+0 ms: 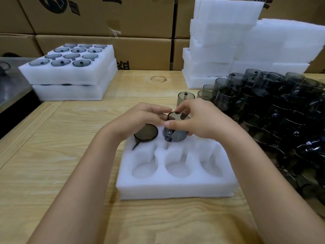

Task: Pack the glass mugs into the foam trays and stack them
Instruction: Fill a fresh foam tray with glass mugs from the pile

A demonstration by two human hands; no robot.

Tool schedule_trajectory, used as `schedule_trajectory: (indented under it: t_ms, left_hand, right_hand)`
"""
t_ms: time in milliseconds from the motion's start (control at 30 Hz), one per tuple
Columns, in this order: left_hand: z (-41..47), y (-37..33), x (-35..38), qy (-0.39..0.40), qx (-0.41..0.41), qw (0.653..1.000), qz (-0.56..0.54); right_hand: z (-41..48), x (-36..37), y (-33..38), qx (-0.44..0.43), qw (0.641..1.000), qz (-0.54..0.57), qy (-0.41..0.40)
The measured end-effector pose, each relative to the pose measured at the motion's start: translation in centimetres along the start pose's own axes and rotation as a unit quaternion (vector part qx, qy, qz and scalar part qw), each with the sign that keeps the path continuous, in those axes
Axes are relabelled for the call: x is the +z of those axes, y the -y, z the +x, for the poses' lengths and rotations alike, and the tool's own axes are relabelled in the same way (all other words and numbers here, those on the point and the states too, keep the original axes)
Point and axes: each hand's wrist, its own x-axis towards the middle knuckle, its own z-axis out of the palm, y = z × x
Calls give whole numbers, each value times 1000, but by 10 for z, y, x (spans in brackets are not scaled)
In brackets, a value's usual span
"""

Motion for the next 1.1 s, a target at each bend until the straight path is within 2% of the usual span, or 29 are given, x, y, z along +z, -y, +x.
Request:
schedule_trajectory:
  t_ms: [133,267,367,500,533,567,633,667,800,967,1100]
  left_hand:
    - [3,-1,3,-29,-6,999,-29]
    - [14,-8,25,-107,50,993,13]
    - [21,-7,48,-66,91,987,112]
    - [20,3,50,-47,36,982,180]
    - [20,5,51,-46,29,973,224]
    - [19,6,53,-42,26,960,276]
    - [20,7,58,-36,28,937,347]
    - [20,7,59,-34,26,932,360]
    - [21,6,57,-30,19,925,379]
    - [18,4,60,-33,-17,913,406]
    - [2,7,54,-102,-41,885,453]
  right_hand:
    - [-1,9,5,-10,998,-54,-20]
    - [2,11,4,-49,996,-72,3]
    - [2,19,-1,-131,984,-102,66]
    - [1,26,-6,-157,981,31,113]
    - [2,29,-11,-164,979,14,119]
    - [4,34,-17,-173,976,-49,123]
    - [5,40,-24,-159,958,-206,121]
    - [5,41,-26,-143,951,-242,126]
    - [1,42,-22,-105,948,-268,139]
    - [-6,45,-18,-74,957,-264,99]
    - [-24,37,-13,-28,975,-210,69]
